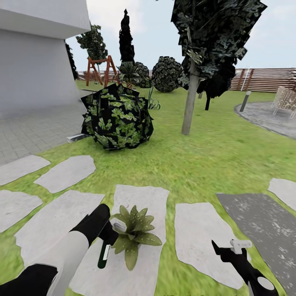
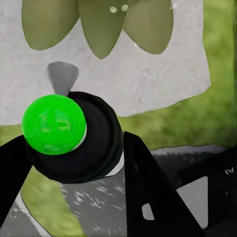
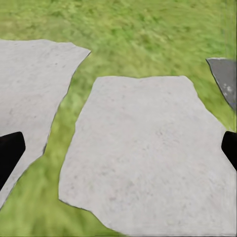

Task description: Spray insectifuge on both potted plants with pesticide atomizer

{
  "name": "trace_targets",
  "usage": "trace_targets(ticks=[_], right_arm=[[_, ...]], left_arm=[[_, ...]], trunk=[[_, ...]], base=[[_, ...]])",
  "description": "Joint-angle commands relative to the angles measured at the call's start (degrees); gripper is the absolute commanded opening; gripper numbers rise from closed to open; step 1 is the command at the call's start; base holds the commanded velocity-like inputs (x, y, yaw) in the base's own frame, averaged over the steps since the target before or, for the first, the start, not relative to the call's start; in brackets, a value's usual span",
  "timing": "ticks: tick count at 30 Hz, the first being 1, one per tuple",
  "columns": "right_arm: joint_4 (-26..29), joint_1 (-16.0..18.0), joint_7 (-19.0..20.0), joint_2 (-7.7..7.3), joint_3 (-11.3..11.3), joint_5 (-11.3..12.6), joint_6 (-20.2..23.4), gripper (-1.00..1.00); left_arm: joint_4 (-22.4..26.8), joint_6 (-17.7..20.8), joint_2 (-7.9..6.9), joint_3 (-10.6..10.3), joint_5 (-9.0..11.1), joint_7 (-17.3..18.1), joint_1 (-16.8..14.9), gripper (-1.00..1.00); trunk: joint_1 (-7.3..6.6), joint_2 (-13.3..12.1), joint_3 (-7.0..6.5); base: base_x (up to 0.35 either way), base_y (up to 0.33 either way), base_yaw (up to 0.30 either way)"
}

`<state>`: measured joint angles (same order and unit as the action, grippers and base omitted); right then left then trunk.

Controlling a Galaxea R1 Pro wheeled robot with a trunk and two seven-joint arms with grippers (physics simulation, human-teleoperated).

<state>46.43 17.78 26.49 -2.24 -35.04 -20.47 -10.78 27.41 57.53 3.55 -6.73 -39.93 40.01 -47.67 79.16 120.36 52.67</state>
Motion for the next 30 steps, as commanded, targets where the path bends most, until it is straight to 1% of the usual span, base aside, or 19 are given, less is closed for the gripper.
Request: trace_targets(ticks=[1,4,8,13,22,30], right_arm=[[-0.02,0.07,0.32,0.04,-0.29,-0.6,-0.38,1.0],[-0.02,0.06,0.32,0.04,-0.29,-0.57,-0.38,1.0],[-0.04,0.08,0.32,0.04,-0.29,-0.56,-0.38,1.0],[-0.02,0.08,0.32,0.04,-0.29,-0.57,-0.38,1.0],[-0.02,0.08,0.32,0.04,-0.29,-0.56,-0.38,1.0],[-0.02,0.08,0.32,0.04,-0.29,-0.58,-0.38,1.0]], left_arm=[[0.1,0.12,-0.03,-0.12,-0.6,0.6,0.12,-1.0],[0.1,0.09,-0.03,-0.16,-0.66,0.6,0.39,-1.0],[0.1,0.04,-0.25,-0.19,-0.76,0.6,0.63,-1.0],[0.1,0.04,-0.38,-0.13,-0.76,0.6,0.62,-1.0],[0.18,0.1,-0.63,-0.05,-0.94,0.52,0.3,-1.0],[0.1,0.01,-0.47,-0.27,-0.96,0.51,0.68,-1.0]], trunk=[[-0.01,0.02,0.05],[-0.01,0.02,0.05],[-0.01,0.02,0.05],[-0.01,0.02,0.05],[-0.01,0.02,0.05],[-0.01,0.02,0.05]], base=[[0.0,0.0,-0.297],[-0.01,0.038,-0.299],[-0.152,0.204,-0.255],[-0.206,0.248,-0.036],[-0.021,0.3,-0.022],[0.029,0.306,-0.273]])
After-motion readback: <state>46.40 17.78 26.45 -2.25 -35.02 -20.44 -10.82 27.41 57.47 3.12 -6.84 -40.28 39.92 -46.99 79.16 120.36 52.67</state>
